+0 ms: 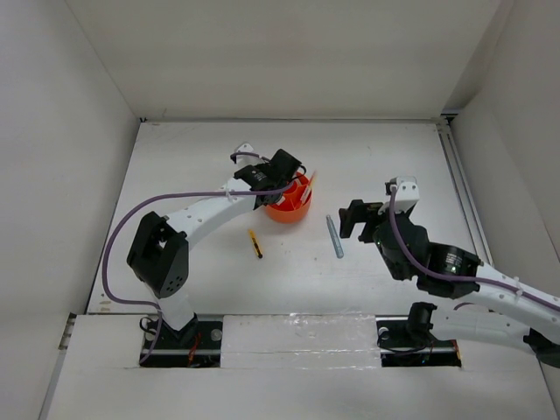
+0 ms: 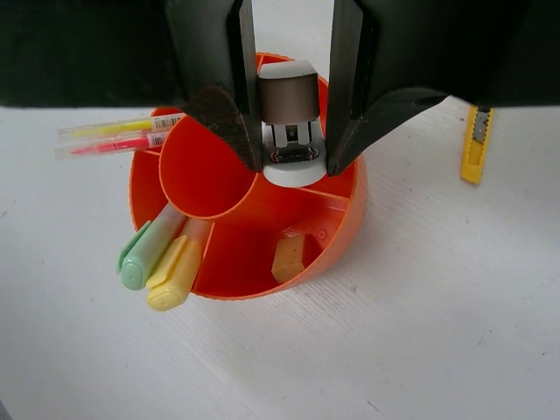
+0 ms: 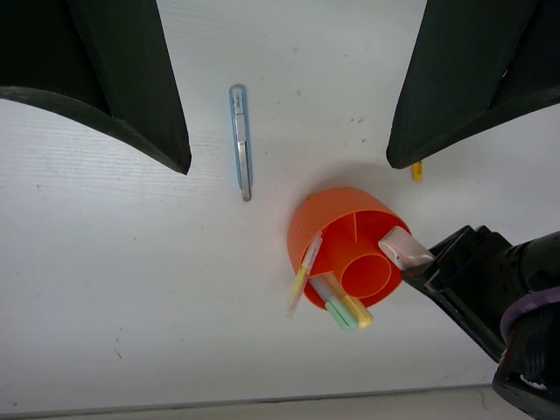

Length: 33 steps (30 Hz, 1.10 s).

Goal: Sort the stationery into containers
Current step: Place the stapler in the storage box.

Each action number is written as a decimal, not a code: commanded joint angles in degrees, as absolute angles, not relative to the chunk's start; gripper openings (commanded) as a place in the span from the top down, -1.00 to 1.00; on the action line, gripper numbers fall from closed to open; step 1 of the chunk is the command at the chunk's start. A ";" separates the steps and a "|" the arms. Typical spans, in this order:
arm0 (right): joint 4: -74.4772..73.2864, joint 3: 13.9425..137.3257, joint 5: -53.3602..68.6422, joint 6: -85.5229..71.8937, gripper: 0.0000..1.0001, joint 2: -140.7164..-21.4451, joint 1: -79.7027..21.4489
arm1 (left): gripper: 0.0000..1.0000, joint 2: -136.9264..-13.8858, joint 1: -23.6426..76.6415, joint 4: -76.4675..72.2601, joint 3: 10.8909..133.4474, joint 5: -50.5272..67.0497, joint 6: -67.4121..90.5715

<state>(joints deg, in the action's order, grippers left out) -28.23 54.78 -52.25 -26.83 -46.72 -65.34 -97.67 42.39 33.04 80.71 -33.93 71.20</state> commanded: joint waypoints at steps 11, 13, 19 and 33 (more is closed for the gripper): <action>-27.33 54.93 -52.47 -26.72 -1.00 -44.56 -65.57 | 0.81 -97.65 42.36 32.00 81.04 -34.98 73.31; -27.33 54.93 -52.47 -26.72 -1.00 -44.56 -65.57 | 0.66 -97.65 42.36 31.99 80.51 -34.46 73.30; -26.81 54.41 -51.94 -26.19 -1.00 -44.56 -65.57 | 0.20 -97.12 42.36 30.76 79.37 -34.45 72.69; -25.06 50.27 -39.32 -29.26 -1.00 -54.04 -56.00 | -0.98 -87.74 42.36 28.04 76.55 -32.78 69.18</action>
<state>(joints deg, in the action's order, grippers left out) -27.44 51.72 -47.18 -27.81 -49.91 -59.88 -94.76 42.39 28.95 77.19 -31.59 70.08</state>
